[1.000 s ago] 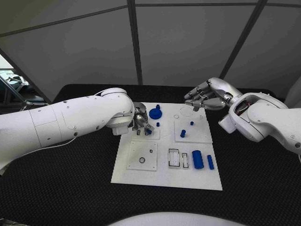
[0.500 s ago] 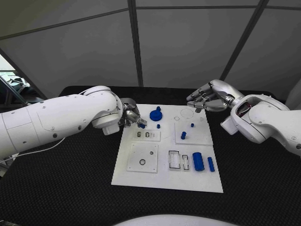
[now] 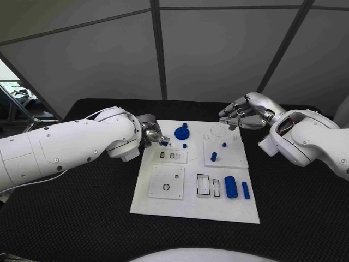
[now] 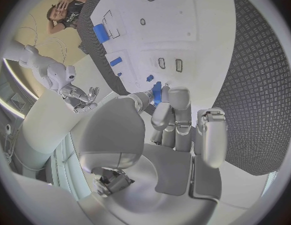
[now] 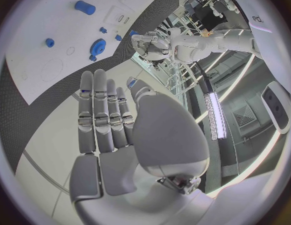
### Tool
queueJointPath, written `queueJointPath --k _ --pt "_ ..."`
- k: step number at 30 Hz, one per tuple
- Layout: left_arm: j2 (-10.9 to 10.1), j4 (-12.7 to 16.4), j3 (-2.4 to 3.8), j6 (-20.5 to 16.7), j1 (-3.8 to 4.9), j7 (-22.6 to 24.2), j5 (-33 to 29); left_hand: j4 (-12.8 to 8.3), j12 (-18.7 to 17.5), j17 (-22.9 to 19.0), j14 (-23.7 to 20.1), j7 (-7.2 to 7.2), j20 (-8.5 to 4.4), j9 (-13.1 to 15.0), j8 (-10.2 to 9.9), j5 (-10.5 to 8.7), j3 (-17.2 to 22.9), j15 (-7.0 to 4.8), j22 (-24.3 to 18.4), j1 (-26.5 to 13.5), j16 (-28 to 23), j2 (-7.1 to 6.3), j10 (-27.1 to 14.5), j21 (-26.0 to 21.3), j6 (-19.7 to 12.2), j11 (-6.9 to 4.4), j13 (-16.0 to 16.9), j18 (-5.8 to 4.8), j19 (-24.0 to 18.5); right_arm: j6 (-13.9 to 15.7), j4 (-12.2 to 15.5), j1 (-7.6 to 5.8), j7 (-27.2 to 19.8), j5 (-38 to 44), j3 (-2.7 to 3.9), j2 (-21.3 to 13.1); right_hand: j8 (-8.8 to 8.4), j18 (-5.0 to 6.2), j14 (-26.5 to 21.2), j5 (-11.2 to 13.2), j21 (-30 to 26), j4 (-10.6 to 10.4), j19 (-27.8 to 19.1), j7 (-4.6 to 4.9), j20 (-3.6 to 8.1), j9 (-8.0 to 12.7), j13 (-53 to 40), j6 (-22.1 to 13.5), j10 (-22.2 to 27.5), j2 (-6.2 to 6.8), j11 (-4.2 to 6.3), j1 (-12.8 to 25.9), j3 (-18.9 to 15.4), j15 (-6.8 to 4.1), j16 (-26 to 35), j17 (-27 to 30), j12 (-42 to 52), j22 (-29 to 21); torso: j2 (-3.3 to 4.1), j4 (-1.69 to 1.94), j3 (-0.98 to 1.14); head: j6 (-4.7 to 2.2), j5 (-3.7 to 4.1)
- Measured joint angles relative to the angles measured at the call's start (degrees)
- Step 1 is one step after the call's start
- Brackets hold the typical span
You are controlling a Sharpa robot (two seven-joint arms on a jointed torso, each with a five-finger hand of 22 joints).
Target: Assemble the parts on the task board
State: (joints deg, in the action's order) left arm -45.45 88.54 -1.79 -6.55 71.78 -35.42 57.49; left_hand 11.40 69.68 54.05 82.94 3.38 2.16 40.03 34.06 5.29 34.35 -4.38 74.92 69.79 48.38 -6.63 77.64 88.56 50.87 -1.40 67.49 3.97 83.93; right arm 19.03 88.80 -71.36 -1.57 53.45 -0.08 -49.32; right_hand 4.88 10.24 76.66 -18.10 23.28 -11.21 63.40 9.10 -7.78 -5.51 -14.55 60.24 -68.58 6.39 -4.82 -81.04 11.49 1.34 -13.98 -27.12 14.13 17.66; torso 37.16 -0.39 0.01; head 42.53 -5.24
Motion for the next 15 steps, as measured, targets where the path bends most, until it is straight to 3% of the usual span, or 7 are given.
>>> queueJointPath --k 7,15 --pt "0.19 1.63 -0.19 -6.13 -2.70 1.19 2.53 -0.28 0.16 0.07 0.00 -0.22 0.00 0.36 0.00 -0.05 0.84 0.00 0.00 -0.30 0.00 -0.30 0.21 0.23 0.23 0.17 0.17 0.00 0.00 0.00 0.00 0.00 0.00 0.62 0.00 0.05 0.00 0.00 0.00 0.00 0.00 0.00 0.00 0.00 0.00 0.00 0.04 0.00 0.00 0.00 0.00 0.00 0.00 0.00 0.00 -0.04 0.00 -0.04 0.01 -0.01 -0.02 0.30 -0.02" --pt "0.56 2.26 -0.64 -9.28 -4.78 1.75 6.18 -0.19 0.49 0.14 0.01 -0.21 0.00 0.70 0.26 -0.17 1.56 0.01 0.00 -0.60 0.00 -0.60 0.52 0.46 0.23 -0.10 0.45 0.00 0.00 -0.01 -0.19 0.00 0.00 1.15 0.00 0.22 0.00 0.00 0.00 0.00 0.00 0.00 0.00 0.00 0.00 0.00 0.04 0.00 0.00 0.00 0.00 0.00 0.00 0.00 0.00 -0.04 0.00 -0.03 0.03 -0.02 -0.05 0.65 0.05"
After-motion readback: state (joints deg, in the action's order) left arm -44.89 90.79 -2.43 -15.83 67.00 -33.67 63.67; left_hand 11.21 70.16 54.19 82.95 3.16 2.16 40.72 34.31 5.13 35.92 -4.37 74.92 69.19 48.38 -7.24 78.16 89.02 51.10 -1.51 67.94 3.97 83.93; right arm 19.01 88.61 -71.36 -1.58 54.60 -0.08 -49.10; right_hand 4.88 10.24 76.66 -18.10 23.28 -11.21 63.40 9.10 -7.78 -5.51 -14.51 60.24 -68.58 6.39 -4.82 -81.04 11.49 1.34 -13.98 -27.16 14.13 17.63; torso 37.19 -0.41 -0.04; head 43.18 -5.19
